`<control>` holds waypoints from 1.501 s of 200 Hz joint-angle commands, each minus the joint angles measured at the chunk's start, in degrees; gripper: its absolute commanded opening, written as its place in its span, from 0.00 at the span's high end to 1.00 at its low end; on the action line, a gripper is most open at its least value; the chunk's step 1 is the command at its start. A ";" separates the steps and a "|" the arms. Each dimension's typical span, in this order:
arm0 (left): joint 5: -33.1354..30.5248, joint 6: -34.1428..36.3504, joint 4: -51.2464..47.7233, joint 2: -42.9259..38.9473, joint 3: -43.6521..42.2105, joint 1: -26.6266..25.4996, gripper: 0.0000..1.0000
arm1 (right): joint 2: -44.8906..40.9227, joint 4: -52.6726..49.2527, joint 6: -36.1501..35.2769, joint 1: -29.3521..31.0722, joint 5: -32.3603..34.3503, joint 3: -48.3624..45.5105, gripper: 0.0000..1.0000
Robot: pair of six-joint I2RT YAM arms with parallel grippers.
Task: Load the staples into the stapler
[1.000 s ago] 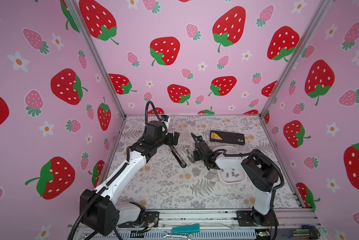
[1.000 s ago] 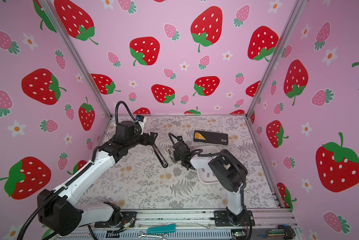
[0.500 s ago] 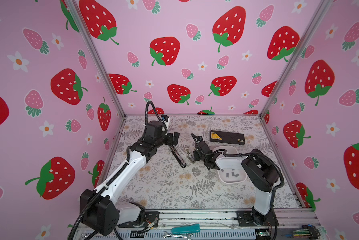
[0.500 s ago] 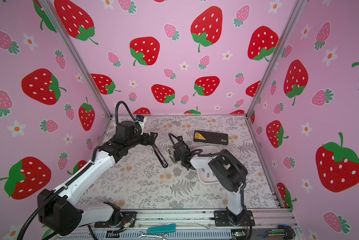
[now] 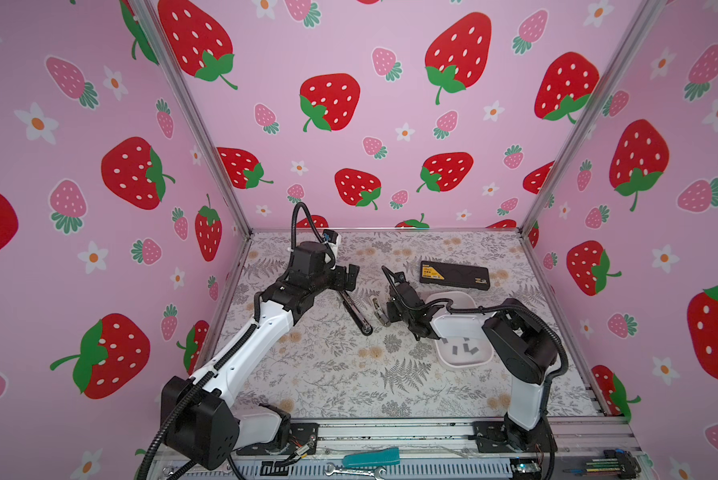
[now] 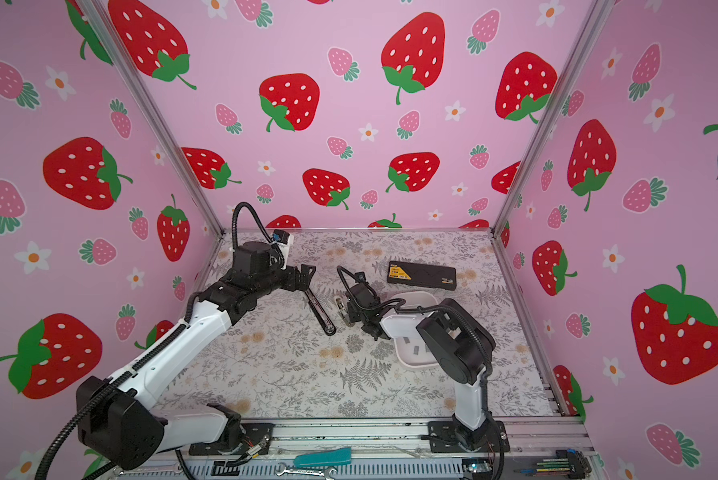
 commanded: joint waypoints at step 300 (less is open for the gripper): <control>0.62 0.60 -0.63 0.45 2.06 0.09 0.01 | -0.01 -2.43 1.44 2.24 2.78 0.62 0.97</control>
